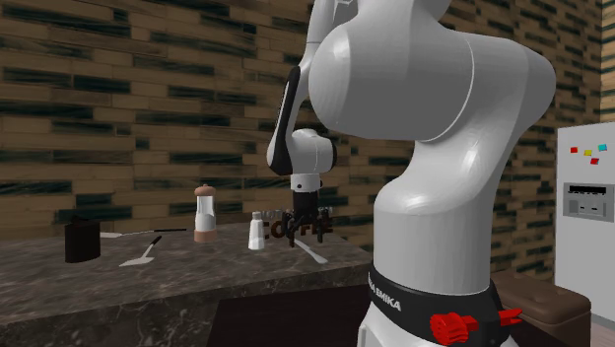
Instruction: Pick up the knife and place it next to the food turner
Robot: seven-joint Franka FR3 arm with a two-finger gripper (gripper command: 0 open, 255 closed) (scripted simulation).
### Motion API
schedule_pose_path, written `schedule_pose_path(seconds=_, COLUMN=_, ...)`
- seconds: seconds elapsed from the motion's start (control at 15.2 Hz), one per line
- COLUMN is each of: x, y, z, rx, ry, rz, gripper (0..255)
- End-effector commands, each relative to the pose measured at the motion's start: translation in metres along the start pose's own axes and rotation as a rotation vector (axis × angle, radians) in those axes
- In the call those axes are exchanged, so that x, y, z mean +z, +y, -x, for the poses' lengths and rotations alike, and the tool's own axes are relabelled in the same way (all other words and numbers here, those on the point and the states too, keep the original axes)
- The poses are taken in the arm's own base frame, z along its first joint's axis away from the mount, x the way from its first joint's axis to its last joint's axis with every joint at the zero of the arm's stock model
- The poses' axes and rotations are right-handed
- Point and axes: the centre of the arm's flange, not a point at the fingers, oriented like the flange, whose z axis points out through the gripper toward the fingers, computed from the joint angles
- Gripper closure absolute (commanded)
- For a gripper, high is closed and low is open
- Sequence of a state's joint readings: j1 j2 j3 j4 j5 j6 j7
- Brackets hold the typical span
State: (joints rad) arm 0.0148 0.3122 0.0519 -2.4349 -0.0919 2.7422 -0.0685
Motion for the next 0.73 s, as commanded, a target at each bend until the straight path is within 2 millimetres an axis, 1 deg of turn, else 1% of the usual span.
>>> schedule_pose_path(seconds=0.0, x=0.0004, y=0.0000, z=0.0000, rx=0.000, ry=0.000, rz=0.000, gripper=0)
schedule_pose_path(seconds=0.2, x=0.0003, y=0.0000, z=0.0000, rx=0.000, ry=0.000, rz=0.000, gripper=0)
schedule_pose_path(seconds=0.26, x=0.0003, y=0.0000, z=0.0000, rx=0.000, ry=0.000, rz=0.000, gripper=255)
schedule_pose_path(seconds=0.66, x=0.0003, y=0.0000, z=0.0000, rx=0.000, ry=0.000, rz=0.000, gripper=255)
